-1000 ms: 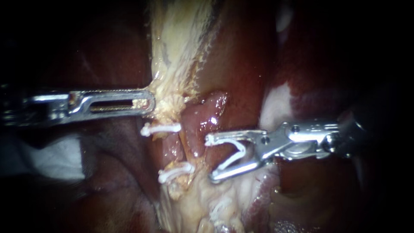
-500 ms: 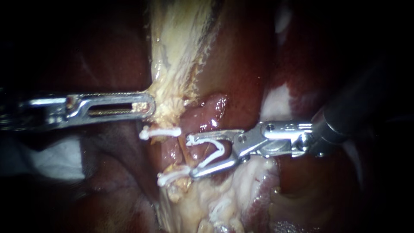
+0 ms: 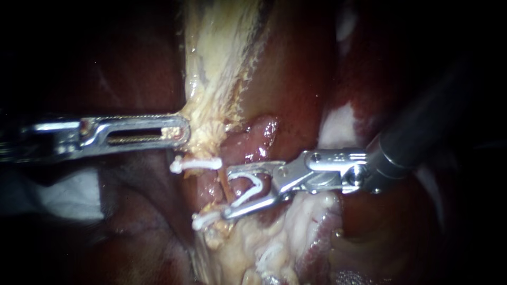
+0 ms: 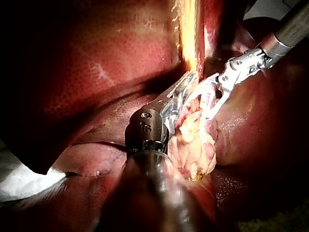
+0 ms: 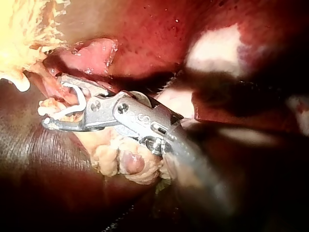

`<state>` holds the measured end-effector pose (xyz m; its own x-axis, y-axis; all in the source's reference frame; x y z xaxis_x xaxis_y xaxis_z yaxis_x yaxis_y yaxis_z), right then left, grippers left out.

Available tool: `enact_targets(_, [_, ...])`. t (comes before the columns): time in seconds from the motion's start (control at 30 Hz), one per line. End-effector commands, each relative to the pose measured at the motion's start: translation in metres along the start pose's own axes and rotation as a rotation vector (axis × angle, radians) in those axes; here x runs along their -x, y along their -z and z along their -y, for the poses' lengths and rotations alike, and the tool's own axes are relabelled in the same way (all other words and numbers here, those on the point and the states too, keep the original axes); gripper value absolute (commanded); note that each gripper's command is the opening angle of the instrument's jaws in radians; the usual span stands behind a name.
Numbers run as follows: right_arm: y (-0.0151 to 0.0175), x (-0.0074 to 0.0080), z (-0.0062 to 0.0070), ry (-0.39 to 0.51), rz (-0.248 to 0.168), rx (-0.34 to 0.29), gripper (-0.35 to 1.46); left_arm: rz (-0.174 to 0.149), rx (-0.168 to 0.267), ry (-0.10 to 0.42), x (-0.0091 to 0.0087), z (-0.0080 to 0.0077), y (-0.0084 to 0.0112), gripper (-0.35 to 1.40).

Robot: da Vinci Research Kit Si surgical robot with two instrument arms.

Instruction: Clipping first clip right tube

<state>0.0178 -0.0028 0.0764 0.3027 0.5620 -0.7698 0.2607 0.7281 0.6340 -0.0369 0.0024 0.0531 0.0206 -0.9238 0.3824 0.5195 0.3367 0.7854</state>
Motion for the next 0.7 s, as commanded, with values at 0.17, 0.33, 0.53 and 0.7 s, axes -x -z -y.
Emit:
enact_targets(0.17, [-0.0004,-0.0001,-0.0002,0.0,-0.001,-0.013,0.58,-0.001,-0.001,0.0,0.0,0.0,0.0,-0.35])
enact_targets(0.33, [-0.0005,-0.0002,0.0002,-0.023,-0.027,-0.051,0.58,-0.001,-0.002,0.006,0.0,0.0,0.0,-0.35])
enact_targets(0.53, [-0.0009,-0.0007,0.0015,-0.072,-0.057,-0.128,0.53,-0.001,-0.002,0.006,0.0,-0.0001,0.0,-0.35])
enact_targets(0.7, [-0.0012,-0.0011,0.0023,-0.088,-0.064,-0.181,0.47,-0.002,-0.002,0.006,0.0001,-0.0002,-0.0001,-0.35])
